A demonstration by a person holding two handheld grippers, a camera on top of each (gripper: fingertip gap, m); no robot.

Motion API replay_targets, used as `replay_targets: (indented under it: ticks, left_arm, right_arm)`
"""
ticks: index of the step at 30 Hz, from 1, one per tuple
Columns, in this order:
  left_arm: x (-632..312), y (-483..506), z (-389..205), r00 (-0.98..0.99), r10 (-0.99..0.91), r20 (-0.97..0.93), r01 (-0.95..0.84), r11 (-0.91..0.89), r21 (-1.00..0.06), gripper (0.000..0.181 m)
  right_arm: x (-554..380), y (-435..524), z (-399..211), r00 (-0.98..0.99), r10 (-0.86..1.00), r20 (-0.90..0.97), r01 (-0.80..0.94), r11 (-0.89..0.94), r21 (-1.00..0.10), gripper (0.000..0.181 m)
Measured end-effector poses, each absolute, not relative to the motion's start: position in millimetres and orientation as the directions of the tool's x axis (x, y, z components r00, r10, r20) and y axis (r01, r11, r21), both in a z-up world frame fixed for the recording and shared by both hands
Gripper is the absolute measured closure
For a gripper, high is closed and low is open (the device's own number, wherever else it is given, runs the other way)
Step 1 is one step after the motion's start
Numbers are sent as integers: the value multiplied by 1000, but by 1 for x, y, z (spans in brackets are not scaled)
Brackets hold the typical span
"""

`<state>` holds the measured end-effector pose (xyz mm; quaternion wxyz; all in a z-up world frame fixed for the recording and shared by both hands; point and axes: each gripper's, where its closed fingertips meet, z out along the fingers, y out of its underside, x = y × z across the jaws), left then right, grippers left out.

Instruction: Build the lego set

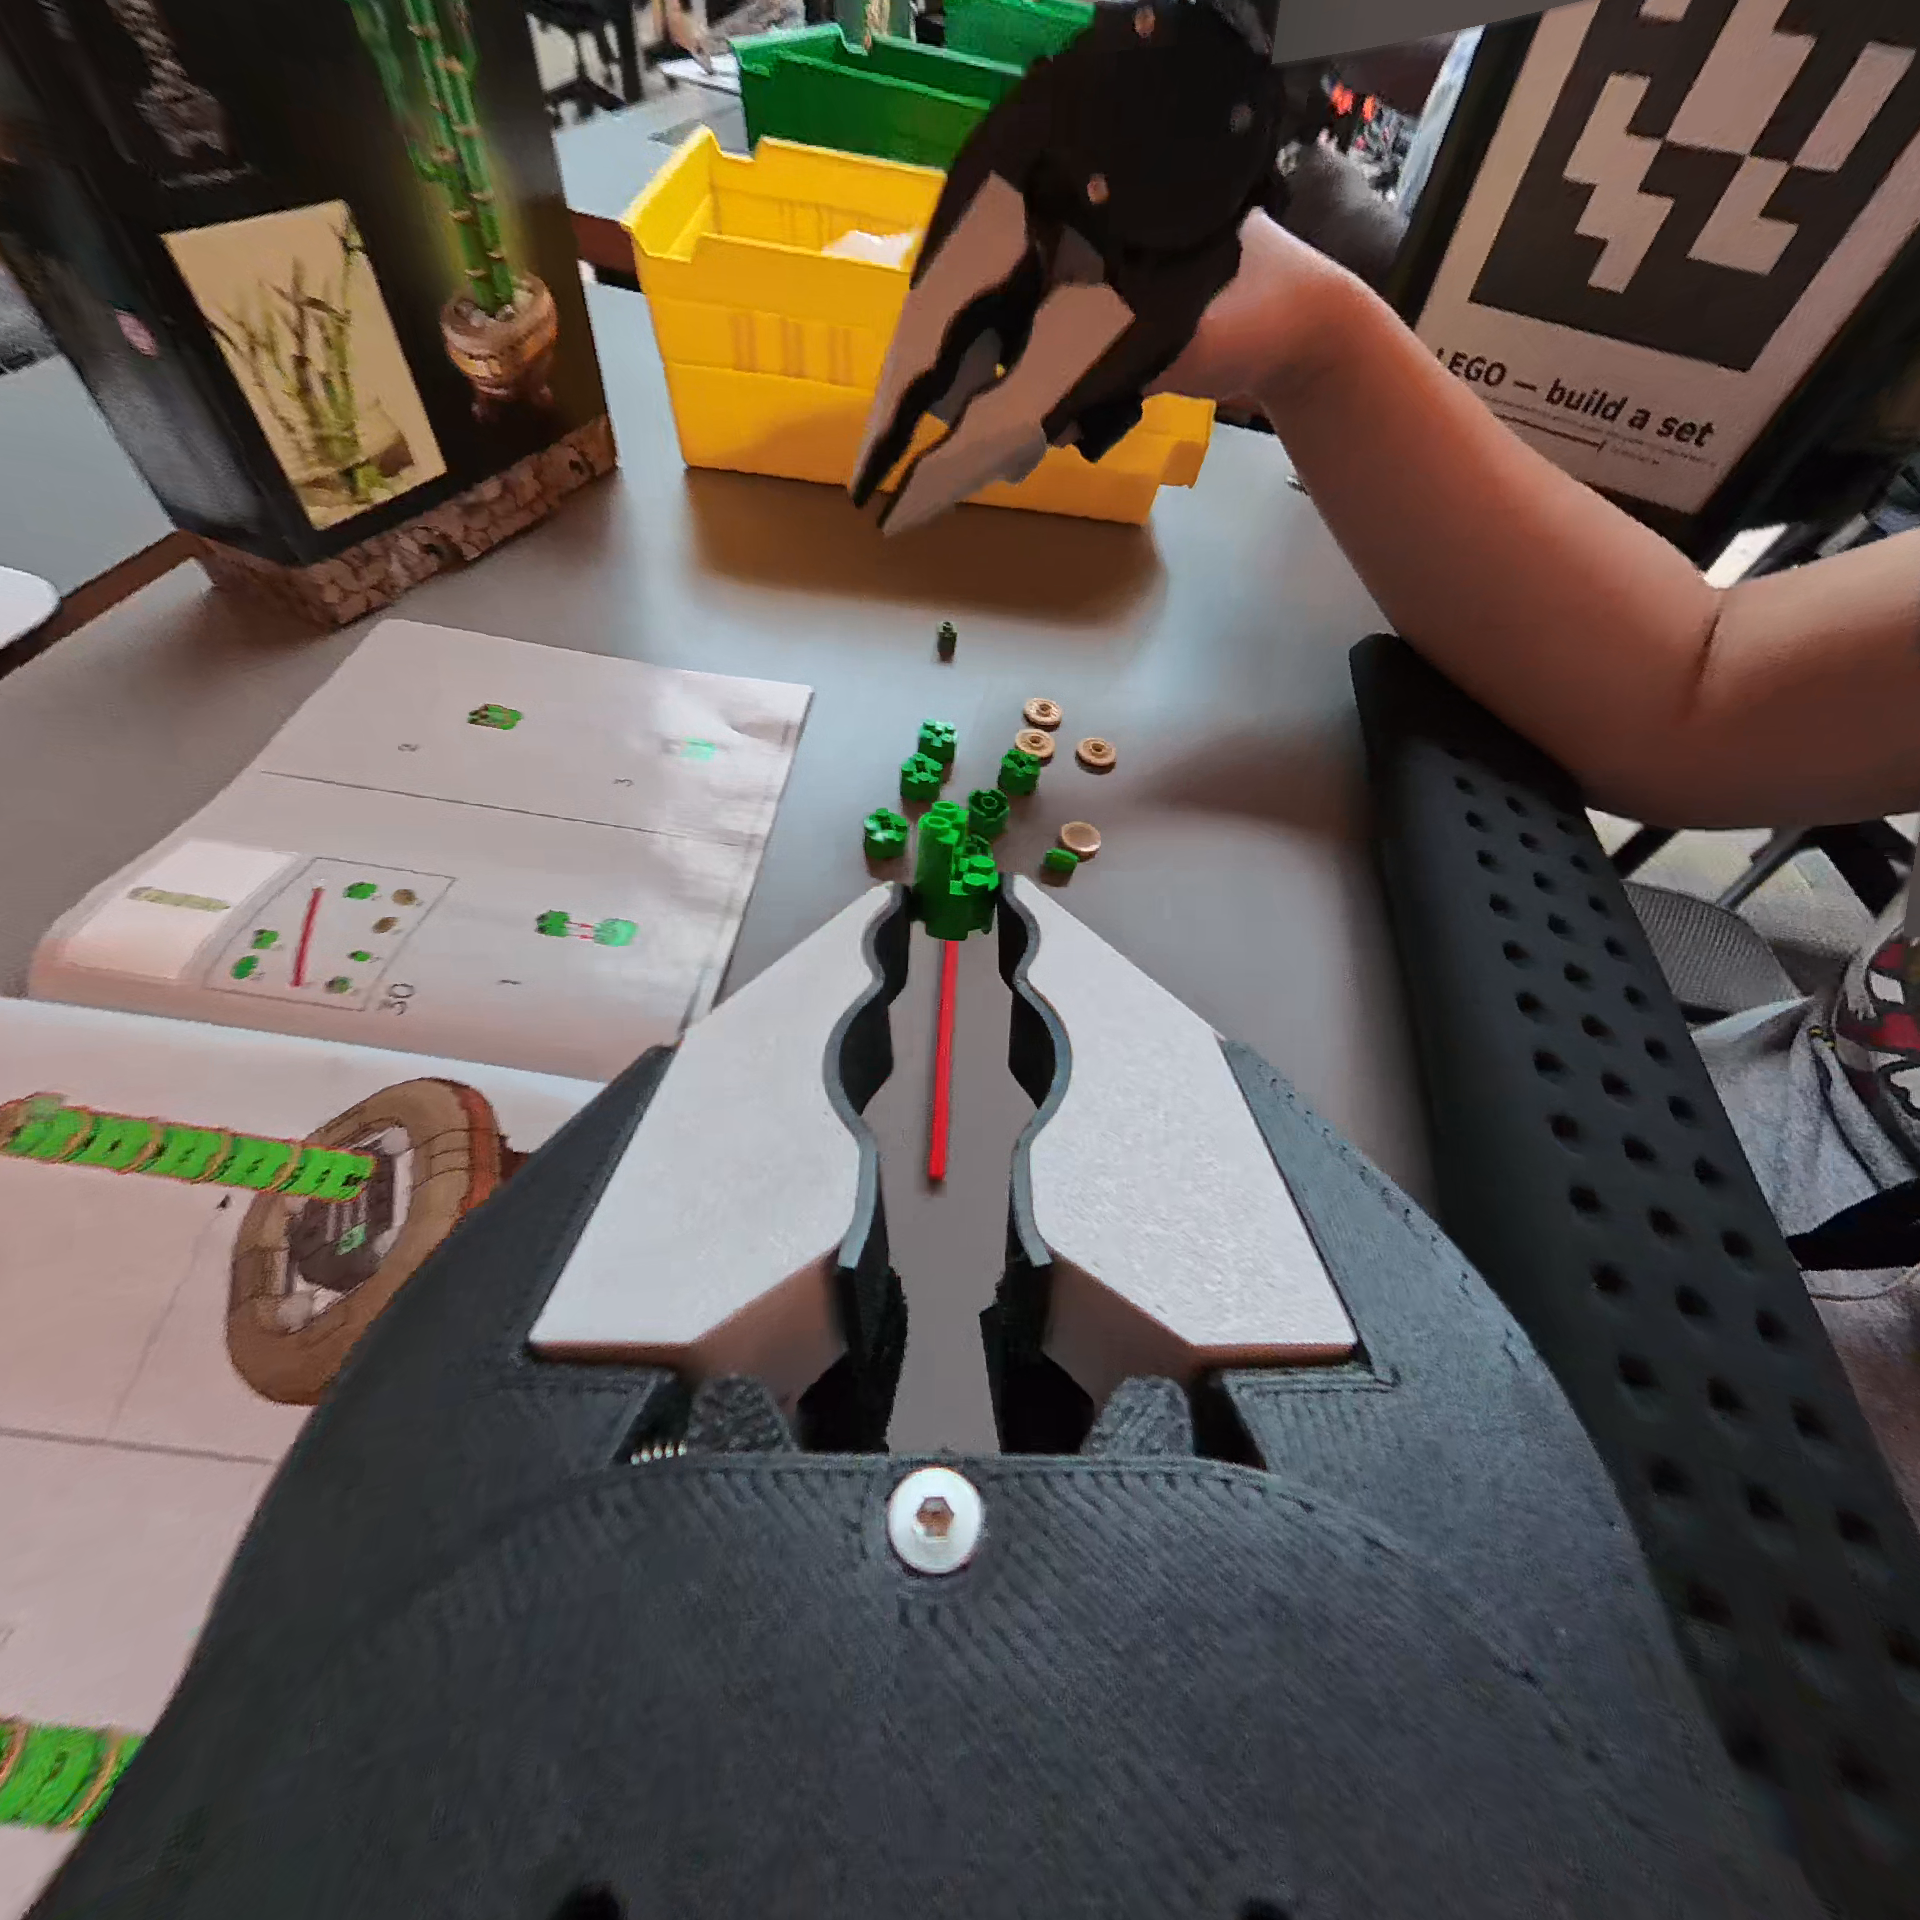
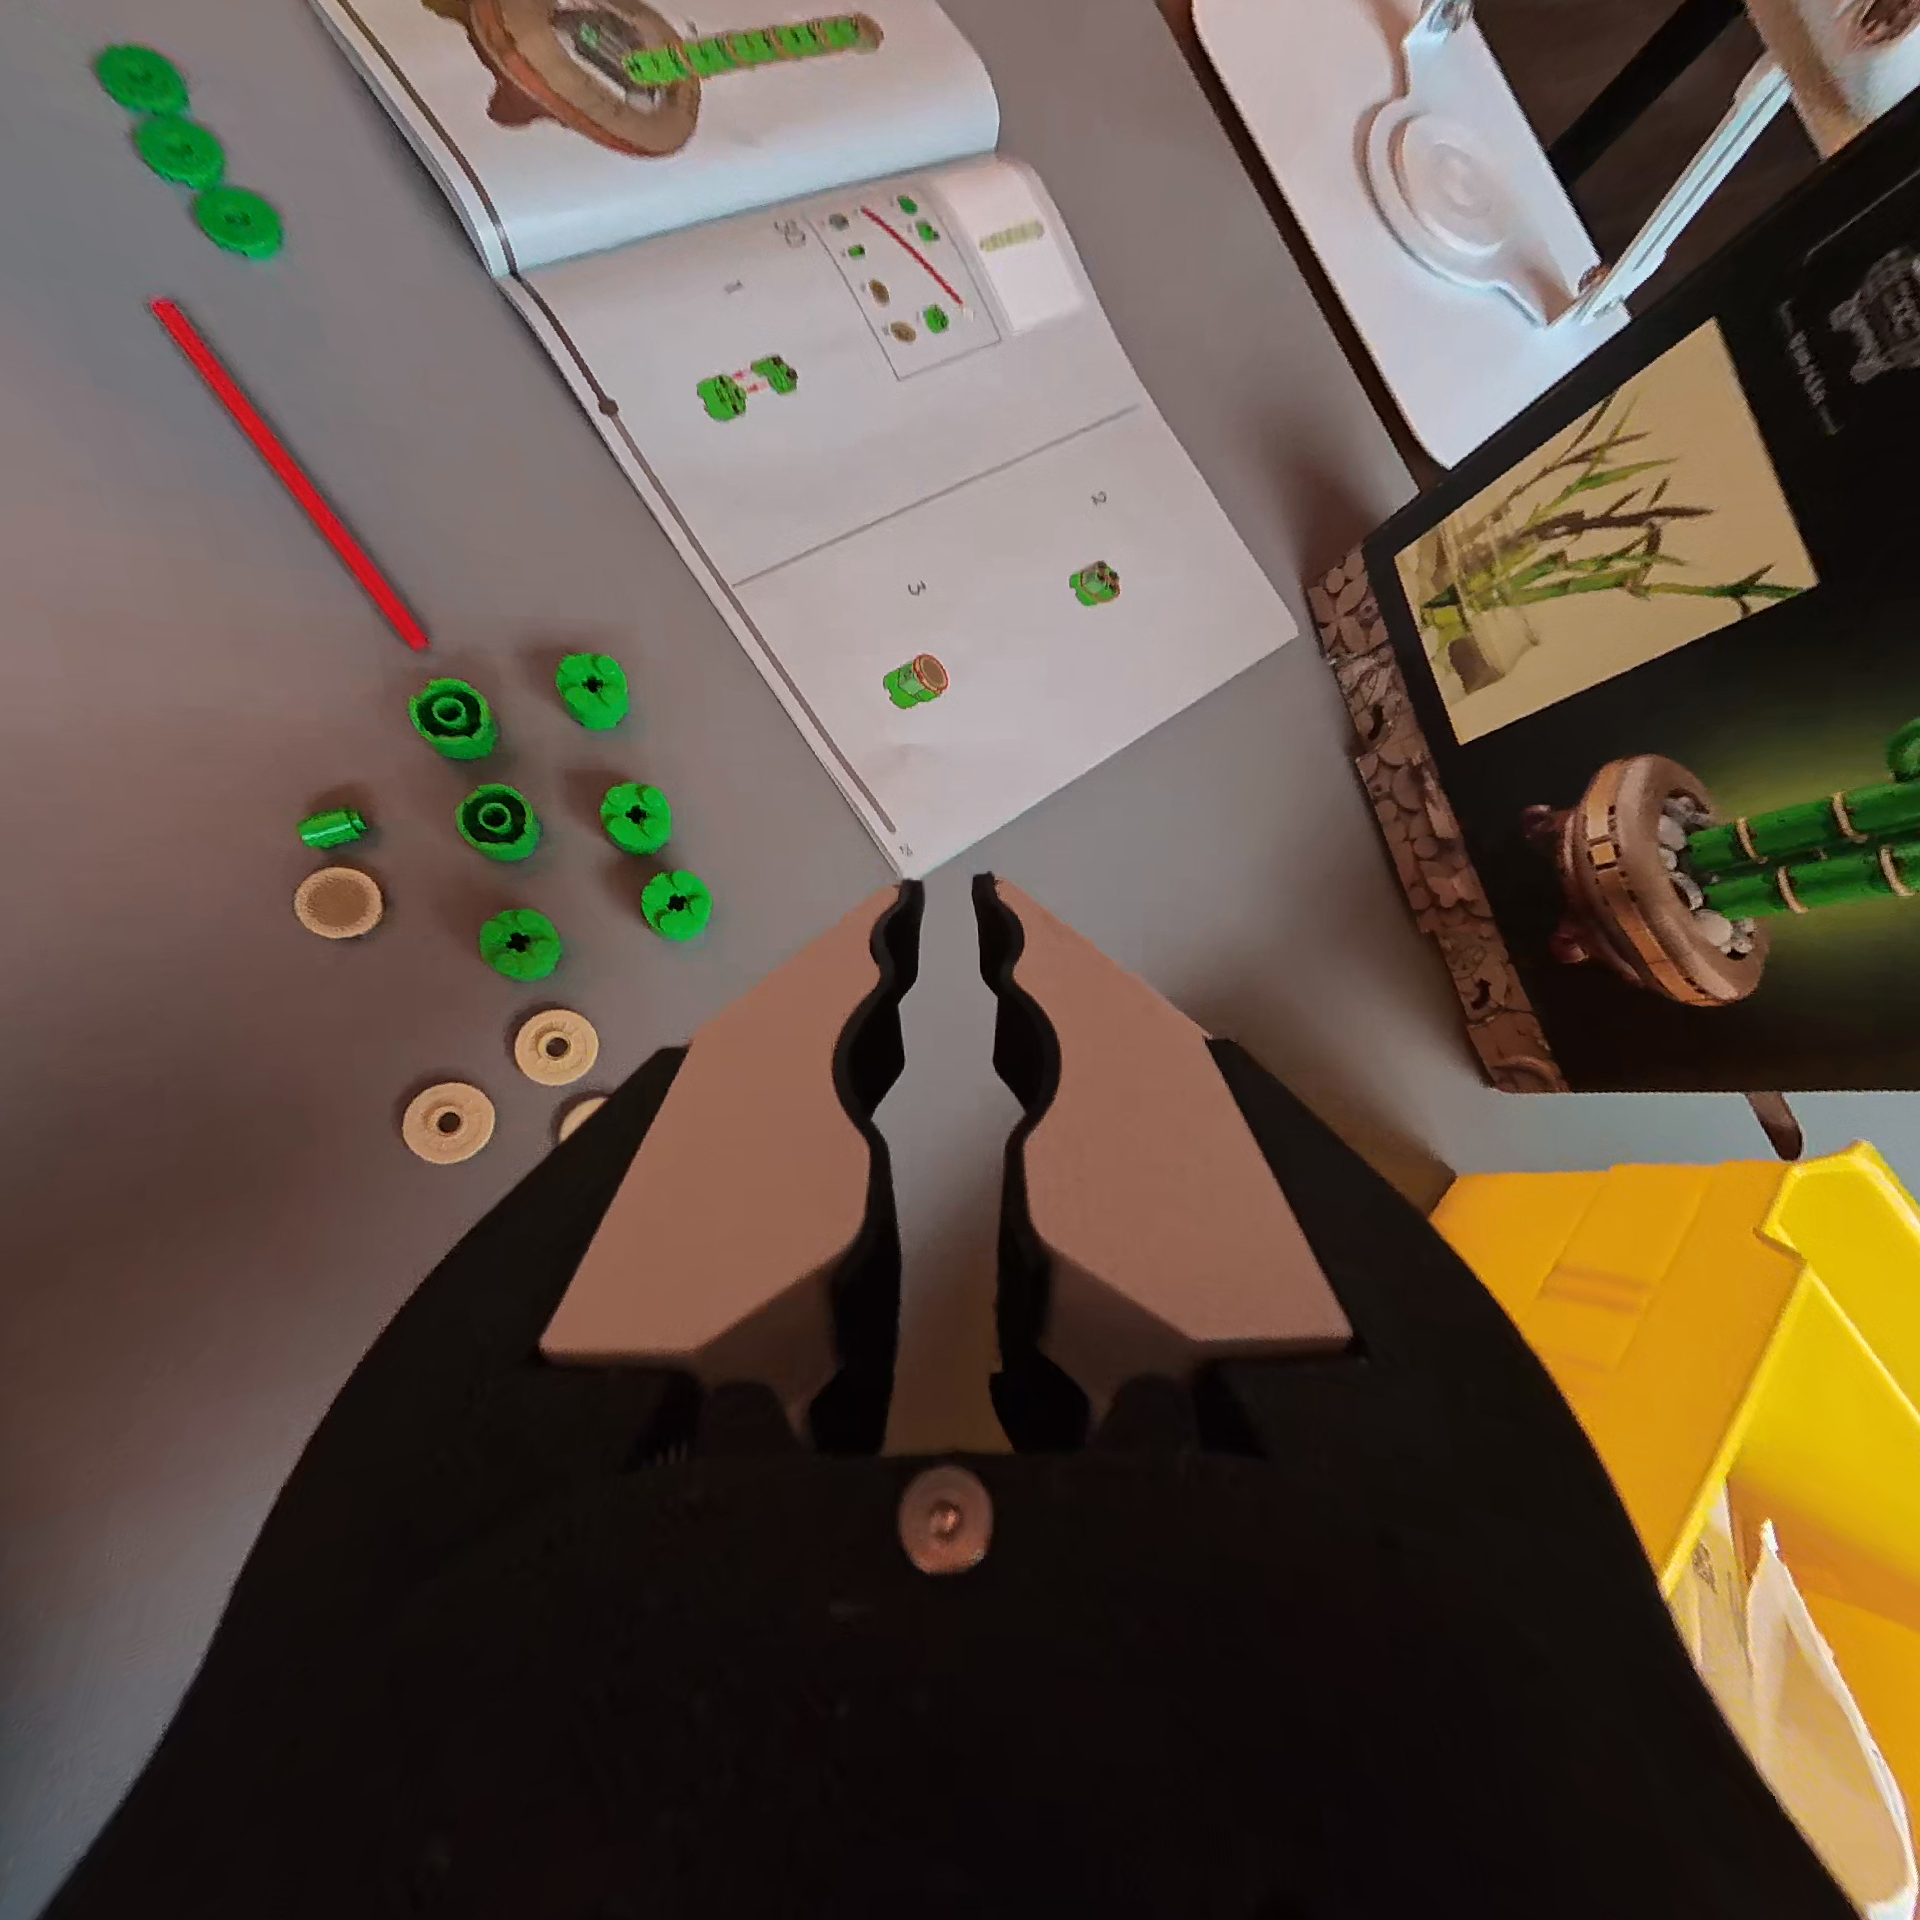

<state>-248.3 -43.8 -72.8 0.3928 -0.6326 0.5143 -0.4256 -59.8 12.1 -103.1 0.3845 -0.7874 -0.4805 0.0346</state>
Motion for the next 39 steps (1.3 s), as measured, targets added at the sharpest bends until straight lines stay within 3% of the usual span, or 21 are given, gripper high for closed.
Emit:
replay_targets:
  ticks: [11, 39]
  left_arm:
    - [-272, -24, -48, 156, -967, 203, -166, -228, -959, 166]
    - [-243, -36, -86, 171, -983, 62, -354, -120, -927, 166]
  right_arm:
    - [-53, 11, -121, 535, 795, 286, 754, -298, -585, 172]
    - [-67, 16, -116, 527, 792, 307, 749, -264, -607, 173]
